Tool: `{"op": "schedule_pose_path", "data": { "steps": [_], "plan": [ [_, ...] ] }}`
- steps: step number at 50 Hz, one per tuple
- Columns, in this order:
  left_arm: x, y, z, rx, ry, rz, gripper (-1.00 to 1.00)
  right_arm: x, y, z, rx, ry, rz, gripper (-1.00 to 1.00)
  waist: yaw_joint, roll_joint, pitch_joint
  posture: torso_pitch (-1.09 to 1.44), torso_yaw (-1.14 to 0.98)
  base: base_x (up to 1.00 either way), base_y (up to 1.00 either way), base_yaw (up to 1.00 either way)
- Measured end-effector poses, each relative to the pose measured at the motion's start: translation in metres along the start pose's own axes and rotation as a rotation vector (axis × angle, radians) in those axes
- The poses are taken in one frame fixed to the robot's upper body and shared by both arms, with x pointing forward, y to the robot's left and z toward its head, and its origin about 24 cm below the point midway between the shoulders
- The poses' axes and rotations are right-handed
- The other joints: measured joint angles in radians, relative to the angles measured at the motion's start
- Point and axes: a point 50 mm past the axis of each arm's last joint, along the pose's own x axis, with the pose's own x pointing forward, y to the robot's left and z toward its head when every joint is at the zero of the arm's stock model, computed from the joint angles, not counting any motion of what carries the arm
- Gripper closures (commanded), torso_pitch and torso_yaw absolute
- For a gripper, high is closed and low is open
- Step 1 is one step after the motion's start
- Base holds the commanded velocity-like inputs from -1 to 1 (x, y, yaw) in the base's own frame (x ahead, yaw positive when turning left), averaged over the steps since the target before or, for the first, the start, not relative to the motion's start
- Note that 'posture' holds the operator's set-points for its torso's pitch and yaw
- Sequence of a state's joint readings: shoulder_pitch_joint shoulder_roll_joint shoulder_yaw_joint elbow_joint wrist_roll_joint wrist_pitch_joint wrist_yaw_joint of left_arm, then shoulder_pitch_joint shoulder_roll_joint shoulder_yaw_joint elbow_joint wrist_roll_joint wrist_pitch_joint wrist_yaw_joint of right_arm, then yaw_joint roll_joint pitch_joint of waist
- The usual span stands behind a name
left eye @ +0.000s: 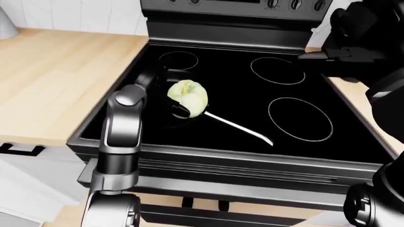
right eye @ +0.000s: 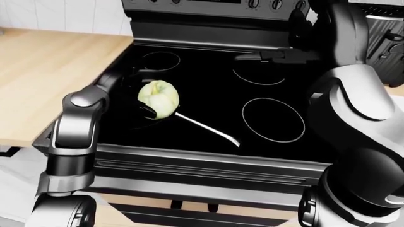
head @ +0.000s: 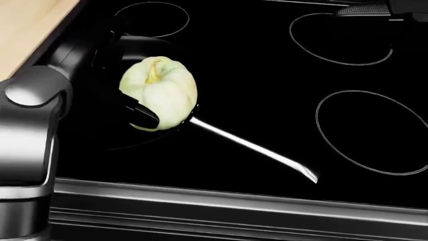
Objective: Pick the squash from the pan and place it on the plate.
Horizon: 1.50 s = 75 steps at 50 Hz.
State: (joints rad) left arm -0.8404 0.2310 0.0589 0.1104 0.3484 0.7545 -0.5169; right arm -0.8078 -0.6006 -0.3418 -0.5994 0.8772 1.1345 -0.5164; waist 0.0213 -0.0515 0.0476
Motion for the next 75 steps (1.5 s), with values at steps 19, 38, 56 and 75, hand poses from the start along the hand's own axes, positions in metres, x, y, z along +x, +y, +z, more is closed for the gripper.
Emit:
{"op": "schedule_pose_path", "data": {
  "steps": [19, 38, 56, 75],
  "plan": [
    [0.011, -0.007, -0.007, 0.005, 0.005, -0.016, -0.87, 0.001, 0.000, 0.000, 0.002, 0.001, 0.001, -1.00, 0.002, 0.001, -0.004, 0.00, 0.00, 0.00, 0.00, 0.00],
    [0.012, -0.012, -0.006, 0.005, 0.000, -0.035, -0.39, 0.001, 0.000, -0.001, 0.001, 0.001, 0.002, -1.00, 0.001, -0.002, -0.004, 0.00, 0.00, 0.00, 0.00, 0.00],
    [0.012, -0.008, -0.009, -0.003, 0.002, -0.009, -0.21, 0.001, 0.000, 0.000, 0.003, -0.002, 0.002, -1.00, -0.001, 0.001, -0.004, 0.00, 0.00, 0.00, 0.00, 0.00],
    [0.010, 0.008, 0.003, -0.059, -0.042, 0.062, 0.15, 0.001, 0.001, -0.001, 0.003, 0.000, 0.004, -1.00, -0.002, 0.001, 0.002, 0.00, 0.00, 0.00, 0.00, 0.00]
  ]
}}
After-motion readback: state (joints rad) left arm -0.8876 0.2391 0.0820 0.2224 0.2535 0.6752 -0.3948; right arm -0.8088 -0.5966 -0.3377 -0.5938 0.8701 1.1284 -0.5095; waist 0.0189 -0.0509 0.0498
